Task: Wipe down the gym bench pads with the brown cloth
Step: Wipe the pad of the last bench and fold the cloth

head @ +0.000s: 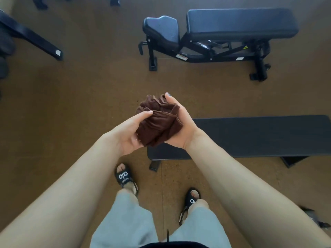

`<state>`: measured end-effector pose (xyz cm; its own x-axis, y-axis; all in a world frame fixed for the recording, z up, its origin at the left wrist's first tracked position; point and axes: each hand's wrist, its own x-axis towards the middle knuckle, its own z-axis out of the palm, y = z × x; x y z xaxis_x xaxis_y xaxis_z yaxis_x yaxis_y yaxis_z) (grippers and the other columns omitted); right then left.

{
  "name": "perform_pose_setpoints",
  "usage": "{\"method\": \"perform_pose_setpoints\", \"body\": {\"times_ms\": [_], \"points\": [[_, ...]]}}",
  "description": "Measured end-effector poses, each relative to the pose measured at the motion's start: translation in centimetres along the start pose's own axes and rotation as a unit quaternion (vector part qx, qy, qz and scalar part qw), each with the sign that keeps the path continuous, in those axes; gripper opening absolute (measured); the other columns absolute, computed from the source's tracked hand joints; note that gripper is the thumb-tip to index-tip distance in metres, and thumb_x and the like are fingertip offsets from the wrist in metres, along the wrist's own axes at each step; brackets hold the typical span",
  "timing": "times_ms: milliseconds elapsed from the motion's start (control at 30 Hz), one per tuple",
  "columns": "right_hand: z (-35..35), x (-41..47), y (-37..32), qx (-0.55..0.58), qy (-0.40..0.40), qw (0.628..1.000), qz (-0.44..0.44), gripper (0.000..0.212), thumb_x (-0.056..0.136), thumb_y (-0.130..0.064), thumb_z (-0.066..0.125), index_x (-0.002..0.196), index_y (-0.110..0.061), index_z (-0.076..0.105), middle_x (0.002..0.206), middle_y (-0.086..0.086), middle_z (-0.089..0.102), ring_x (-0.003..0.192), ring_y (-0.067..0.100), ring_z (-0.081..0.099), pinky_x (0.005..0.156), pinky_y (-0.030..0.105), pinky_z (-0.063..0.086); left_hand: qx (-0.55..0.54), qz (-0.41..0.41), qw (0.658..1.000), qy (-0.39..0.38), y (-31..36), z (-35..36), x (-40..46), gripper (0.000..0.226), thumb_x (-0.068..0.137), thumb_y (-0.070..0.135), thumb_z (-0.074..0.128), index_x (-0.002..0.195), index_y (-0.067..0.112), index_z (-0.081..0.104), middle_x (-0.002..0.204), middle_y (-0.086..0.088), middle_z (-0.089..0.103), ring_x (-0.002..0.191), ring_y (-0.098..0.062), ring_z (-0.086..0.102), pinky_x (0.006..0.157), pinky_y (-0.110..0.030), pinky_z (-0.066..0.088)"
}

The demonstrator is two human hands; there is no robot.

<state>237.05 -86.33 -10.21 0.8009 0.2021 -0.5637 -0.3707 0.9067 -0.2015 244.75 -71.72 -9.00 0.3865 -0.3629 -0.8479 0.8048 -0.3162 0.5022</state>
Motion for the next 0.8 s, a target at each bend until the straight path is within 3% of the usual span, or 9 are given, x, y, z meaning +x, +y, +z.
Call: {"method": "perform_pose_setpoints", "body": {"times_ms": [100, 267, 433, 600, 800], "points": [[2.4, 3.3, -0.2, 0.001, 0.013, 1.0, -0.014, 0.079, 0.099, -0.061, 0.058, 0.156, -0.008, 0.046, 0.159, 0.017, 0.046, 0.147, 0.03, 0.046, 0.123, 0.048, 0.036, 0.041, -0.014, 0.999, -0.011, 3.4, -3.0, 1.2, 0.041, 0.095, 0.041, 0.071, 0.13, 0.02, 0.068, 0.115, -0.005, 0.078, 0.105, -0.022, 0.076, 0.09, -0.038, 0.059], [8.4, 10.6, -0.8, 0.035, 0.02, 0.998, -0.038, 0.071, 0.099, -0.065, 0.054, 0.132, -0.003, 0.069, 0.147, 0.019, 0.059, 0.134, 0.032, 0.06, 0.115, 0.047, 0.045, 0.053, -0.024, 0.996, -0.063, 11.2, -10.0, 3.9, 0.045, 0.095, 0.041, 0.071, 0.133, 0.018, 0.066, 0.121, -0.008, 0.076, 0.113, -0.026, 0.073, 0.107, -0.046, 0.052], [16.0, 18.0, -0.7, 0.077, 0.032, 0.995, -0.057, 0.081, 0.099, -0.068, 0.052, 0.152, -0.007, 0.051, 0.155, 0.019, 0.052, 0.146, 0.034, 0.047, 0.121, 0.049, 0.039, 0.057, -0.051, 0.995, -0.067, 19.6, -17.1, 5.6, 0.041, 0.092, 0.037, 0.075, 0.127, 0.017, 0.068, 0.114, -0.007, 0.078, 0.099, -0.023, 0.077, 0.089, -0.039, 0.059], [19.8, 22.3, -2.6, 0.058, 0.055, 0.996, -0.042, 0.076, 0.1, -0.069, 0.048, 0.147, -0.011, 0.059, 0.15, 0.018, 0.057, 0.143, 0.035, 0.051, 0.12, 0.052, 0.039, 0.06, -0.043, 0.995, -0.061, 26.2, -20.9, 7.9, 0.046, 0.09, 0.032, 0.078, 0.131, 0.014, 0.068, 0.117, -0.007, 0.077, 0.106, -0.025, 0.075, 0.102, -0.042, 0.056], [19.6, 25.7, -6.8, 0.034, 0.106, 0.989, -0.094, 0.06, 0.1, -0.057, 0.059, 0.145, -0.017, 0.061, 0.146, 0.019, 0.06, 0.135, 0.042, 0.058, 0.117, 0.065, 0.039, 0.094, -0.007, 0.995, -0.044, 32.9, -19.9, 11.5, 0.034, 0.093, 0.025, 0.076, 0.125, 0.016, 0.068, 0.108, -0.009, 0.079, 0.096, -0.026, 0.078, 0.086, -0.041, 0.061]]}}
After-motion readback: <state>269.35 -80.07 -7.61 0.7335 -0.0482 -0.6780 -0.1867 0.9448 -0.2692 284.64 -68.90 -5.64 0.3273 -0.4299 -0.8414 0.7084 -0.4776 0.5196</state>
